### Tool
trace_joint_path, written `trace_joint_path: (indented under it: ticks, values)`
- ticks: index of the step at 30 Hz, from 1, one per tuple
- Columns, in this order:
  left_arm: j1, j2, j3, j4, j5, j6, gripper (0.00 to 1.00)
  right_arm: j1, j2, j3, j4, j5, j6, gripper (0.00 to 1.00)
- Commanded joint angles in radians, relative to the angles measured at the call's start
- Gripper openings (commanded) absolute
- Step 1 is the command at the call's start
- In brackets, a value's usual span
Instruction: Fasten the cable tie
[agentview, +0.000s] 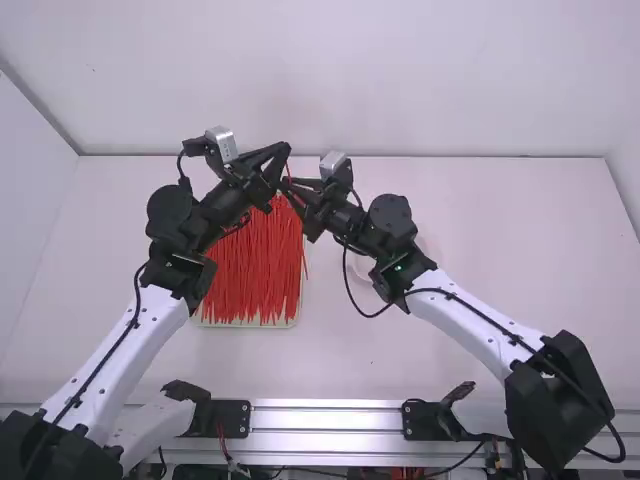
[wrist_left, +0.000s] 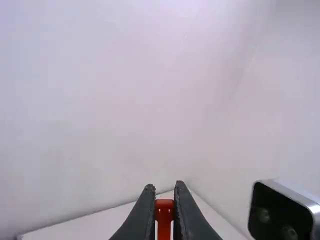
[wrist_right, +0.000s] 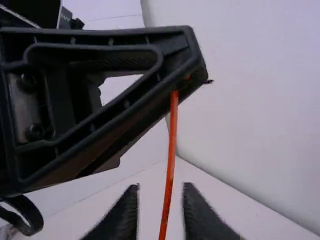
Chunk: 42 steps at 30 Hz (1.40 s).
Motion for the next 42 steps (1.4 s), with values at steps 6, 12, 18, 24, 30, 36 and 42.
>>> trace_joint_path:
  ticks: [6, 12, 18, 24, 30, 36, 42]
  values:
    - [0.004, -0.003, -0.003, 0.001, -0.009, 0.023, 0.09, -0.002, 0.008, 0.029, -0.023, 0.008, -0.029, 0.0]
    - [0.005, -0.005, 0.001, -0.06, -0.004, 0.166, 0.62, -0.056, 0.006, 0.03, -0.029, -0.08, -0.08, 0.0]
    - [0.066, -0.007, 0.062, -0.256, 0.095, 0.322, 0.99, -0.219, 0.006, 0.031, -0.027, -0.345, 0.034, 0.0]
    - [0.192, 0.008, 0.119, -0.246, 0.41, 0.337, 0.99, -0.343, 0.006, 0.031, -0.019, -0.549, 0.04, 0.0]
    - [0.246, 0.096, 0.192, -0.167, 0.653, 0.305, 0.99, -0.381, 0.006, 0.031, 0.018, -0.663, 0.083, 0.0]
    - [0.216, 0.212, 0.223, 0.018, 0.827, 0.247, 0.99, -0.378, 0.007, 0.031, 0.103, -0.662, 0.071, 0.0]
    - [0.193, 0.305, 0.223, 0.375, 0.867, -0.037, 0.99, -0.323, 0.007, 0.031, 0.178, -0.603, 0.105, 0.0]
